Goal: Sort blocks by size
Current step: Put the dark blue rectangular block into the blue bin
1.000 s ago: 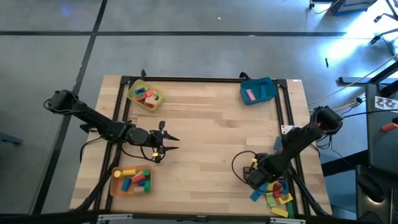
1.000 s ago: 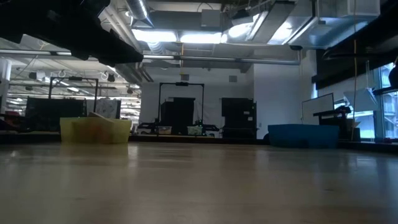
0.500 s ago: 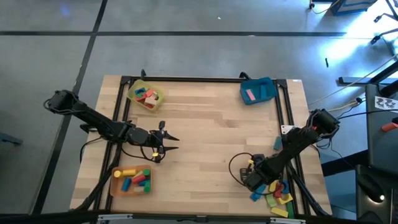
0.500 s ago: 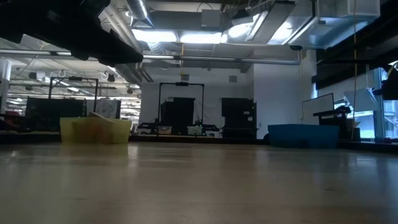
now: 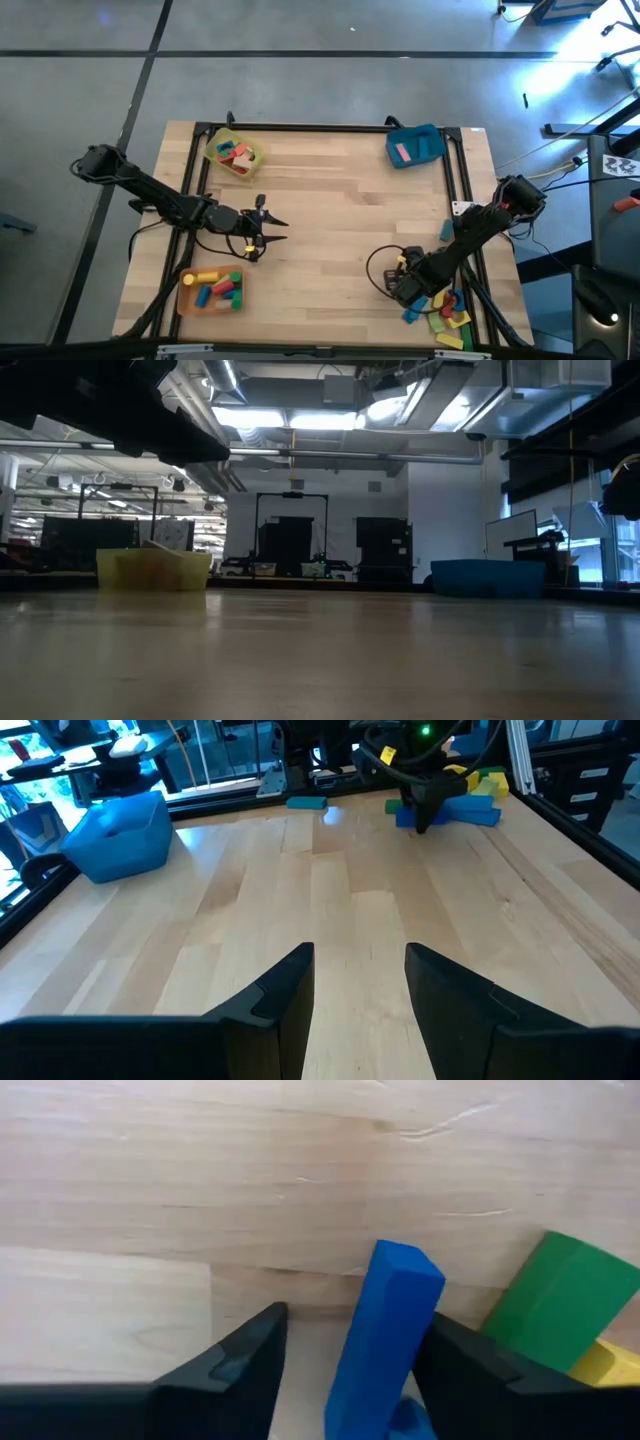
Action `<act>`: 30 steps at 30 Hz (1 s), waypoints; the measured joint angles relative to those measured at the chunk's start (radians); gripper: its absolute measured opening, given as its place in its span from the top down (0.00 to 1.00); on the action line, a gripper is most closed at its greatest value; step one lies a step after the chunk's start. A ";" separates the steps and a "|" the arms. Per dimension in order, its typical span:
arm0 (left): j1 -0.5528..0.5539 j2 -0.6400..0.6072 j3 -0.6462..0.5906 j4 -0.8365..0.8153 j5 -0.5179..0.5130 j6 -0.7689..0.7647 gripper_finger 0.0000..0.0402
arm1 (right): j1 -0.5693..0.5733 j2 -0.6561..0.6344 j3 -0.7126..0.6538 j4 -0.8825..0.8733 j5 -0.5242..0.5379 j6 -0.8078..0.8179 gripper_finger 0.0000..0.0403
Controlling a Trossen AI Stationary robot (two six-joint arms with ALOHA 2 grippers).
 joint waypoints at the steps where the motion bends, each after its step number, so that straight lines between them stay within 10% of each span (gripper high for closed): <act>1: 0.000 0.000 0.000 0.000 0.000 0.000 0.64 | 0.000 0.000 0.000 0.000 0.000 -0.002 0.51; 15: 0.000 0.000 0.000 0.000 0.000 -0.001 0.64 | 0.001 0.000 0.000 0.001 0.000 -0.089 0.85; 30: 0.000 0.000 0.000 0.003 0.000 0.004 0.64 | -0.041 -0.001 0.003 -0.006 0.245 -0.302 0.85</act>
